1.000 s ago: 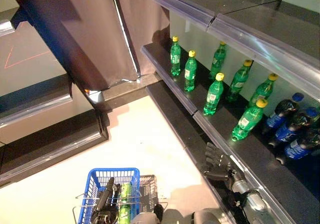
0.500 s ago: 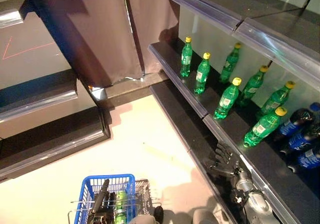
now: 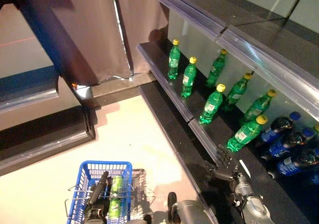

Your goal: Pick up the drink and place into the basket.

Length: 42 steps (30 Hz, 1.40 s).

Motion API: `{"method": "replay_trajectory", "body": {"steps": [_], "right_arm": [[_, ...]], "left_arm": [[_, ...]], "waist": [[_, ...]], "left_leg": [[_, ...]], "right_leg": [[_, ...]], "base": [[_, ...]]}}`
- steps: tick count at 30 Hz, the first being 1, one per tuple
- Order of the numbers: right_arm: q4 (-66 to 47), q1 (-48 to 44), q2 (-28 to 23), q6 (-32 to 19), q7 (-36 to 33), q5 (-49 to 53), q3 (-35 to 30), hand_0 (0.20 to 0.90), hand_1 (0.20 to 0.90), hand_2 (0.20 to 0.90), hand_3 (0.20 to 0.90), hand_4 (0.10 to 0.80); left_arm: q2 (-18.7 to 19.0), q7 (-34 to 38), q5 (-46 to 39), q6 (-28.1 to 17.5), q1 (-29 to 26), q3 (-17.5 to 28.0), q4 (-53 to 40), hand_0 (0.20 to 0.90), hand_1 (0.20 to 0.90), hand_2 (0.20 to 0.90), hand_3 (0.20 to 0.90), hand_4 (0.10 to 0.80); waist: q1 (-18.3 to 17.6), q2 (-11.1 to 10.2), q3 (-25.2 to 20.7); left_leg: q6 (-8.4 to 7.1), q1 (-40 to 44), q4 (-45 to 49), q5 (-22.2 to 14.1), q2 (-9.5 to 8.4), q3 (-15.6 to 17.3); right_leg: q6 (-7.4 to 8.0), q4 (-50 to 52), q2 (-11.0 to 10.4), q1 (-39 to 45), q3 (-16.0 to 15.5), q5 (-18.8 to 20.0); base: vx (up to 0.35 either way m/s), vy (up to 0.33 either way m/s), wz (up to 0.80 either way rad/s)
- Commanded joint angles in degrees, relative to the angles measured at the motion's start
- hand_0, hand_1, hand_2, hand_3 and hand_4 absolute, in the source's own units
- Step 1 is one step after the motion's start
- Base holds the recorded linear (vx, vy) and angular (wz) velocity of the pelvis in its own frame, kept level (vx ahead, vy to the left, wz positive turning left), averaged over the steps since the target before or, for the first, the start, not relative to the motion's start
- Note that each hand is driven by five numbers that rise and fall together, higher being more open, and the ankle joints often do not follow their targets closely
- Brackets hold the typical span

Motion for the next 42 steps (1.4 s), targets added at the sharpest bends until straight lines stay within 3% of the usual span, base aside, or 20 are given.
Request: {"method": "replay_trajectory", "body": {"steps": [1,3,6,7,10,16,19,20,22,25,26,27,29,33,35,38,40,41,42], "right_arm": [[-4.66,-1.19,-3.16,-6.00,5.04,0.14,0.04,0.900,0.900,0.900,0.900,0.800],[-5.45,-1.17,-3.43,-4.48,8.45,0.93,0.92,0.900,0.900,0.900,0.900,0.800],[-6.31,-1.32,-3.70,-2.67,12.85,0.67,2.19,0.900,0.900,0.900,0.900,0.800],[-6.78,-1.27,-4.01,-2.38,14.16,0.18,2.93,0.900,0.900,0.900,0.900,0.800],[-7.39,-1.27,-4.83,-2.27,14.30,-0.22,4.34,0.900,0.900,0.900,0.900,0.800],[-7.53,-1.71,-6.71,-2.57,14.83,-0.12,5.05,0.900,0.900,0.900,0.900,0.800],[-8.13,-1.82,-7.10,-2.30,14.07,0.44,5.11,0.900,0.900,0.900,0.900,0.800],[-8.01,-2.48,-7.34,-2.11,13.53,0.63,5.55,0.900,0.900,0.900,0.900,0.800],[-7.96,-3.30,-7.49,-1.62,13.27,0.99,6.05,0.900,0.900,0.900,0.900,0.800],[-8.10,-4.30,-8.09,-0.91,13.75,0.55,6.69,0.900,0.900,0.900,0.900,0.800],[-8.10,-4.29,-8.10,-0.91,13.75,0.55,6.69,0.900,0.900,0.900,0.900,0.800],[-8.61,-4.38,-8.76,-0.69,14.47,0.02,6.72,0.900,0.900,0.900,0.900,0.800],[-8.70,-4.68,-9.22,-0.54,14.97,-0.28,6.85,0.900,0.900,0.900,0.900,0.800],[-7.36,-6.53,-10.37,-0.47,15.36,-0.40,6.97,0.900,0.900,0.900,0.900,0.800],[-6.40,-7.67,-10.46,-0.86,15.62,-0.51,7.11,0.900,0.900,0.900,0.900,0.800],[-7.78,-6.95,-10.29,-0.79,16.04,-0.48,6.22,0.900,0.900,0.900,0.900,0.800],[-7.82,-6.11,-9.18,-1.86,15.41,-0.25,5.28,0.900,0.900,0.900,0.900,0.800],[-7.79,-6.14,-9.08,-1.86,15.46,-0.18,5.26,0.900,0.900,0.900,0.900,0.800],[-7.59,-6.28,-8.48,-2.02,15.59,-0.14,5.21,0.900,0.900,0.900,0.900,0.800]], "left_arm": [[6.07,-8.44,4.26,-5.95,-2.87,5.29,-11.79,0.300,0.300,0.300,0.200,0.100],[5.73,-8.83,3.98,-5.80,-2.55,5.49,-12.04,0.300,0.300,0.300,0.200,0.100],[5.24,-9.32,4.25,-5.79,-2.77,5.42,-12.48,0.300,0.300,0.300,0.200,0.100],[5.01,-9.53,4.31,-5.59,-2.95,5.29,-13.02,0.300,0.300,0.300,0.200,0.100],[4.57,-9.48,3.84,-5.69,-3.29,4.42,-13.92,0.300,0.300,0.300,0.200,0.100],[4.41,-10.32,2.28,-6.35,-2.87,2.95,-14.82,0.300,0.300,0.300,0.200,0.100],[4.43,-10.22,2.00,-6.09,-2.36,2.37,-16.15,0.300,0.300,0.300,0.200,0.100],[4.62,-10.65,1.61,-6.13,-2.27,2.02,-16.13,0.300,0.300,0.300,0.200,0.100],[4.92,-10.89,0.78,-6.26,-2.20,1.88,-16.03,0.300,0.300,0.300,0.200,0.100],[4.36,-11.79,0.02,-6.36,-2.04,2.55,-15.23,0.300,0.300,0.300,0.200,0.100],[4.36,-11.79,0.02,-6.37,-2.03,2.54,-15.23,0.300,0.300,0.300,0.200,0.100],[3.57,-12.03,-0.31,-6.99,-1.65,2.80,-15.03,0.300,0.300,0.300,0.200,0.100],[3.23,-11.93,-0.76,-7.78,-1.87,2.71,-14.53,0.300,0.300,0.300,0.200,0.100],[3.09,-11.90,-2.07,-8.89,-3.74,2.55,-12.14,0.300,0.300,0.300,0.200,0.100],[4.26,-11.37,-4.07,-9.88,-6.06,1.44,-9.94,0.300,0.300,0.300,0.200,0.100],[6.29,-11.34,-6.06,-10.11,-7.68,0.37,-8.37,0.300,0.300,0.300,0.200,0.100],[8.15,-11.17,-5.51,-9.59,-8.53,-0.04,-7.51,0.300,0.300,0.300,0.200,0.100],[8.26,-11.25,-5.56,-9.55,-8.54,0.03,-7.46,0.300,0.300,0.300,0.200,0.100],[8.80,-11.99,-5.88,-9.17,-8.12,0.62,-7.36,0.300,0.300,0.300,0.200,0.100]], "waist": [[-0.54,2.64,-6.89],[-0.42,2.95,-7.57],[-0.29,3.23,-8.16],[-0.40,3.13,-8.17],[-0.88,2.83,-7.79],[-1.47,1.76,-7.10],[-0.95,1.28,-6.30],[-0.45,1.44,-5.95],[0.16,1.98,-5.65],[1.58,3.15,-5.38],[1.62,3.13,-5.33],[2.45,3.71,-4.95],[2.87,4.02,-4.68],[2.67,4.52,-4.58],[1.37,4.74,-4.86],[0.29,4.19,-4.84],[0.17,3.07,-4.74],[0.30,2.99,-4.71],[1.03,2.71,-4.61]], "left_leg": [[-0.18,4.09,-0.22,-3.25,-6.81,-0.22],[-0.97,4.25,2.55,-2.96,-6.21,0.34],[-2.84,2.92,8.48,0.31,-5.04,1.85],[-4.03,1.32,13.53,2.06,-4.15,3.67],[-5.06,-2.71,22.01,3.29,-2.98,6.05],[-4.80,-9.22,35.61,3.74,-1.45,9.24],[-3.33,-12.45,31.86,3.42,1.18,10.22],[-2.89,-12.12,24.63,3.56,2.42,9.08],[-3.19,-10.93,16.04,4.56,3.19,7.12],[-5.46,-9.02,1.81,7.80,4.91,2.03],[-5.46,-8.85,1.62,7.89,4.91,2.06],[-7.20,-9.75,-3.13,10.93,6.22,0.04],[-8.00,-10.22,-5.70,12.49,6.90,-1.41],[-8.88,-9.81,-6.91,11.80,7.40,-3.72],[-8.93,-8.34,-6.35,9.42,7.00,-3.71],[-7.75,-7.73,-3.34,5.83,5.38,-2.63],[-5.83,-7.28,-0.79,3.04,3.48,-0.85],[-5.69,-7.30,-0.57,2.86,3.40,-0.69],[-5.08,-7.08,0.11,2.20,3.12,0.33]], "right_leg": [[0.27,-11.69,3.17,0.81,-2.21,9.34],[-0.80,-11.42,2.78,2.55,-2.80,7.67],[-1.99,-12.13,2.16,5.29,-3.14,5.91],[-2.56,-11.96,1.44,6.61,-3.27,4.80],[-3.44,-10.69,0.38,7.82,-1.88,3.12],[-4.90,-10.37,-0.54,10.03,1.70,1.35],[-5.07,-10.59,-0.41,11.17,3.93,0.93],[-4.72,-10.90,-0.14,11.63,5.38,0.53],[-4.24,-11.41,0.43,12.27,6.94,0.02],[-3.17,-12.97,0.73,13.68,9.57,-0.29],[-3.17,-13.00,0.71,13.77,9.61,-0.28],[-2.49,-14.30,0.34,15.22,11.09,-0.37],[-2.14,-14.97,0.15,16.14,12.29,-0.44],[-0.58,-15.81,-1.70,17.15,15.51,-0.53],[1.84,-15.16,-4.02,15.92,17.75,-0.37],[3.96,-14.54,-6.40,14.43,19.02,0.71],[5.60,-14.30,-8.98,12.01,17.24,3.37],[5.65,-14.22,-9.10,11.86,17.02,3.46],[5.83,-13.84,-9.95,10.94,14.27,4.30]], "base": [[0.311,-0.099,0.10],[0.264,-0.107,0.02],[0.225,-0.104,0.04],[0.194,-0.093,0.13],[0.126,-0.052,0.16],[0.084,-0.003,0.04],[0.072,0.071,-0.05],[0.069,0.119,-0.03],[0.092,0.160,-0.05],[0.125,0.224,-0.21],[0.175,0.325,-0.58],[0.120,0.237,-0.50],[0.142,0.333,-0.61],[0.111,0.485,-0.73],[0.085,0.626,-0.66],[0.042,0.381,-0.36],[0.054,0.408,-0.35],[0.054,0.299,-0.42],[0.033,0.192,-0.46]]}}
